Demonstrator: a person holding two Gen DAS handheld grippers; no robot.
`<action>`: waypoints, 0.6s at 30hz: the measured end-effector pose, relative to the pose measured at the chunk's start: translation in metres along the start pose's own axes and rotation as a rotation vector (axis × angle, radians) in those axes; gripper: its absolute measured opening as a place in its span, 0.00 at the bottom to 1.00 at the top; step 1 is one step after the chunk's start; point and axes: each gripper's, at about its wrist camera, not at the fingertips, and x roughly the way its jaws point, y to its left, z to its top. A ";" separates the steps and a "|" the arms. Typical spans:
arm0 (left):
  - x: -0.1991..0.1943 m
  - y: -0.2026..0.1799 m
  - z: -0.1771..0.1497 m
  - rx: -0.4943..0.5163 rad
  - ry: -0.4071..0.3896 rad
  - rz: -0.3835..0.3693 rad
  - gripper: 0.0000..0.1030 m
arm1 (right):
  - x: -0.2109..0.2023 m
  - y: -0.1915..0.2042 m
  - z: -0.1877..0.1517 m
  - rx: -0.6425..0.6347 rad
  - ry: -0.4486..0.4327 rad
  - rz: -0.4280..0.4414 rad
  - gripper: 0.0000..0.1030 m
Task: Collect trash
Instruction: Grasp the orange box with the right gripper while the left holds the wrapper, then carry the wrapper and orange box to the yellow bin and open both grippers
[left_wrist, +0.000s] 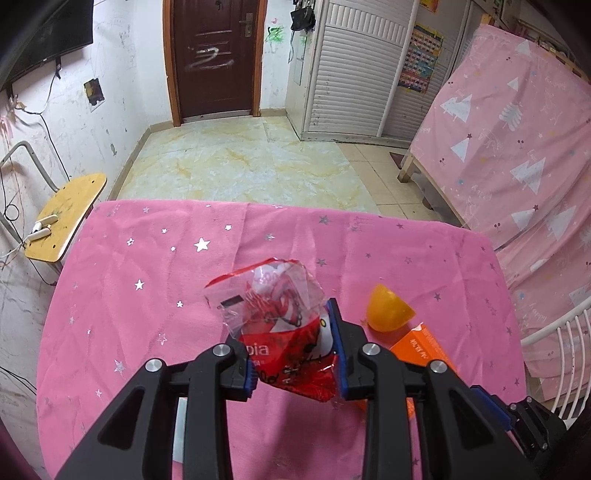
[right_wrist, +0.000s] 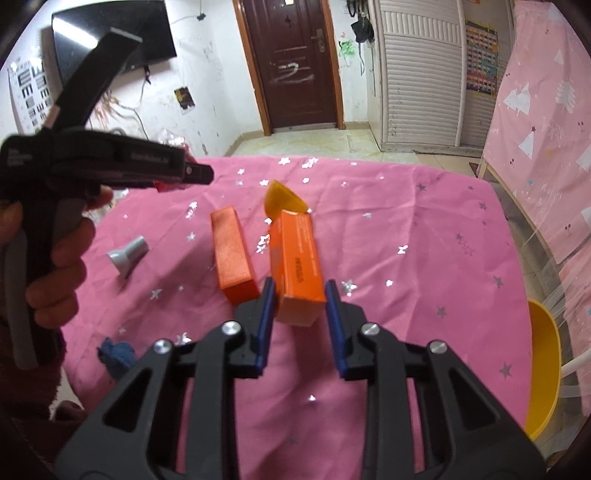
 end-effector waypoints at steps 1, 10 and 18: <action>-0.002 -0.003 -0.001 0.005 -0.003 0.003 0.22 | -0.004 -0.003 0.000 0.008 -0.010 0.004 0.25; -0.017 -0.027 -0.004 0.049 -0.025 0.005 0.22 | -0.035 -0.036 -0.004 0.091 -0.096 -0.017 0.25; -0.032 -0.070 -0.011 0.118 -0.044 -0.027 0.22 | -0.061 -0.071 -0.013 0.163 -0.158 -0.088 0.25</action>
